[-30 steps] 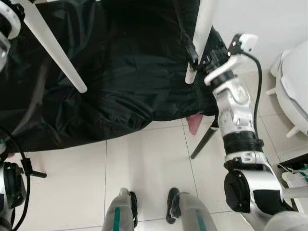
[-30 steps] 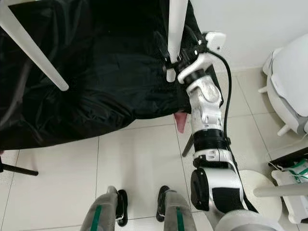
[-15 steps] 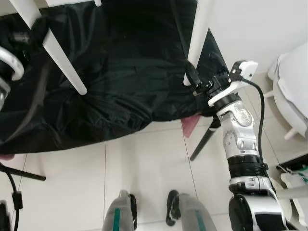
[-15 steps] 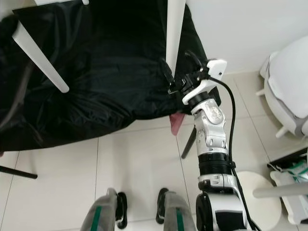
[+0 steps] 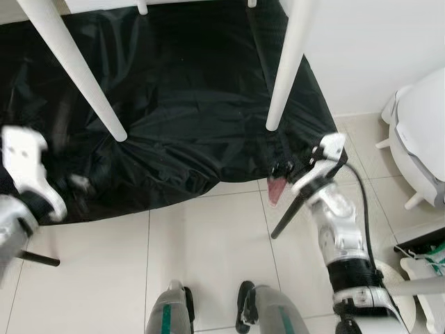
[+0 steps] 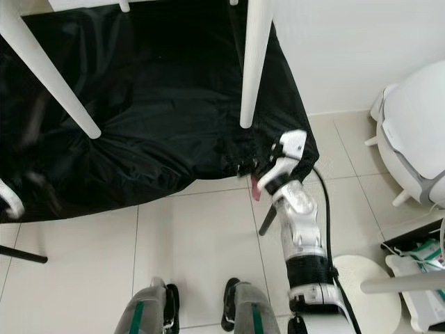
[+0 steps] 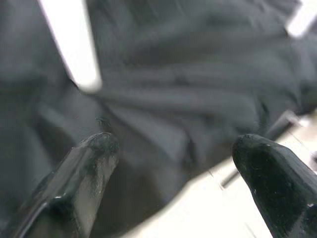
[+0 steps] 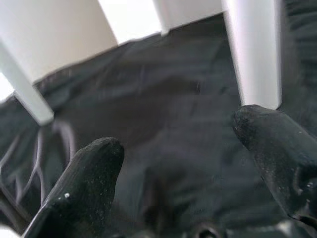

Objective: Building children table

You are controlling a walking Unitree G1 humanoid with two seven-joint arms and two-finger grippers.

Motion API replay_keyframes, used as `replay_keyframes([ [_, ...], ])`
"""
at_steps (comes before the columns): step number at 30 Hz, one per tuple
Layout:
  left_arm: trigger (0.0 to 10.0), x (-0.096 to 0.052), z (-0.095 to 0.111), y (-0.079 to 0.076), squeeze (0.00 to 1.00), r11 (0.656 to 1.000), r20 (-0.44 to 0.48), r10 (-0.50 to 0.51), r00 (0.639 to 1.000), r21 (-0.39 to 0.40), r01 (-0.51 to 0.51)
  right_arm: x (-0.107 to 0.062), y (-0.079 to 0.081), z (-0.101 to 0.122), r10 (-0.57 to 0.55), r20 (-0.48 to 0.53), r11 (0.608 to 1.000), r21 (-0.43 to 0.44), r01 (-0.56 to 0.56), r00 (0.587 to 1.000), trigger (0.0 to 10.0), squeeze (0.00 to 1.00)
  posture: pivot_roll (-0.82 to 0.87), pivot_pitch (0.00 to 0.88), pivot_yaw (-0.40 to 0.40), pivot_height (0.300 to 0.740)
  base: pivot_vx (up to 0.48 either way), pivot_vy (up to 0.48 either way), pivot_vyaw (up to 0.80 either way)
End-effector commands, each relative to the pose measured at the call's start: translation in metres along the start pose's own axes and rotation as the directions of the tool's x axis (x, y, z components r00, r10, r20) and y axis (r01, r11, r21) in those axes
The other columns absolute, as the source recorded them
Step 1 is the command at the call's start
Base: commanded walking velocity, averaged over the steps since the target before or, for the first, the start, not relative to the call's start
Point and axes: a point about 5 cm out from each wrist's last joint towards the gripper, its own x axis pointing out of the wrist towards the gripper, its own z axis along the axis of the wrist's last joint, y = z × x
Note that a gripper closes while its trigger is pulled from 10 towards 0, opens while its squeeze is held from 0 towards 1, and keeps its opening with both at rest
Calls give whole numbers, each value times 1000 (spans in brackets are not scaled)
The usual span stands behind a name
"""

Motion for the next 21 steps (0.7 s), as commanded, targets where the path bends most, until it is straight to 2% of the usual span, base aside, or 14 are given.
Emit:
replay_keyframes([
  [1, 10000, 0, -12, -3, 0, 999, -38, -28, 999, 15, 29, -3, 5, -6, 26, -21, 999, -26, -27, 999, 10000, 0, 14, 103, 38, 740, 0, 0, 0],
  [2, 10000, 0, -12, -3, 0, 999, -38, -28, 999, 15, 29, -3, 5, -6, 26, -21, 999, -26, -27, 999, 10000, 0, 14, 103, 38, 740, 0, 0, 0],
  [3, 10000, 7, -37, -8, 0, 1000, -102, -9, 995, 7, 10, -10, 7, -17, 17, -51, 998, -65, -21, 999, 10000, 0, 17, 90, 32, 740, 0, 0, 0],
  [4, 10000, 7, -37, -8, 0, 1000, -102, -9, 995, 7, 10, -10, 7, -17, 17, -51, 998, -65, -21, 999, 10000, 0, 17, 90, 32, 740, 0, 0, 0],
  [5, 10000, 14, -64, -15, 0, 1000, -164, 5, 986, -16, -8, -19, 11, -30, 16, -89, 993, -111, -26, 996, 10000, 0, 16, 86, 31, 740, 0, 0, 0],
  [6, 10000, 14, -64, -15, 0, 1000, -164, 5, 986, -16, -8, -19, 11, -30, 16, -89, 993, -111, -26, 996, 10000, 0, 16, 86, 31, 740, 0, 0, 0],
  [7, 10000, 20, -88, -22, 0, 999, -219, 16, 976, -25, -22, -28, 15, -42, 21, -120, 989, -140, -38, 993, 10000, 0, 12, 77, 31, 740, 0, 0, 0],
  [9, 10000, 20, -88, -22, 0, 999, -219, 16, 976, -25, -22, -28, 15, -42, 21, -120, 989, -140, -38, 993, 10000, 0, 12, 77, 31, 740, 0, 0, 0],
  [11, 10000, 22, -115, -35, 0, 998, -255, -15, 967, -63, -1, -47, 23, -60, 64, -189, 977, -190, -101, 980, 10000, 0, 6, 73, 35, 740, 0, 0, 0],
  [12, 10000, 22, -115, -35, 0, 998, -255, -15, 967, -63, -1, -47, 23, -60, 64, -189, 977, -190, -101, 980, 10000, 0, 6, 73, 35, 740, 0, 0, 0],
  [13, 10000, 20, -126, -41, 0, 996, -274, -45, 961, -92, 20, -58, 27, -69, 102, -240, 969, -196, -151, 966, 10000, 0, 4, 69, 36, 740, 0, 0, 0],
  [15, 10000, 20, -126, -41, 0, 996, -274, -45, 961, -92, 20, -58, 27, -69, 102, -240, 969, -196, -151, 966, 10000, 0, 4, 69, 36, 740, 0, 0, 0],
  [16, 10000, 17, -137, -47, 0, 994, -306, -75, 949, -94, 48, -70, 30, -79, 131, -299, 966, -176, -190, 945, 10000, 0, 3, 68, 36, 740, 0, 0, 0],
  [21, 10000, 13, -163, -53, 0, 995, -396, -93, 913, -67, 72, -90, 30, -101, 132, -426, 973, -117, -199, 895, 10000, 0, 2, 63, 34, 740, 0, 0, 0],
])
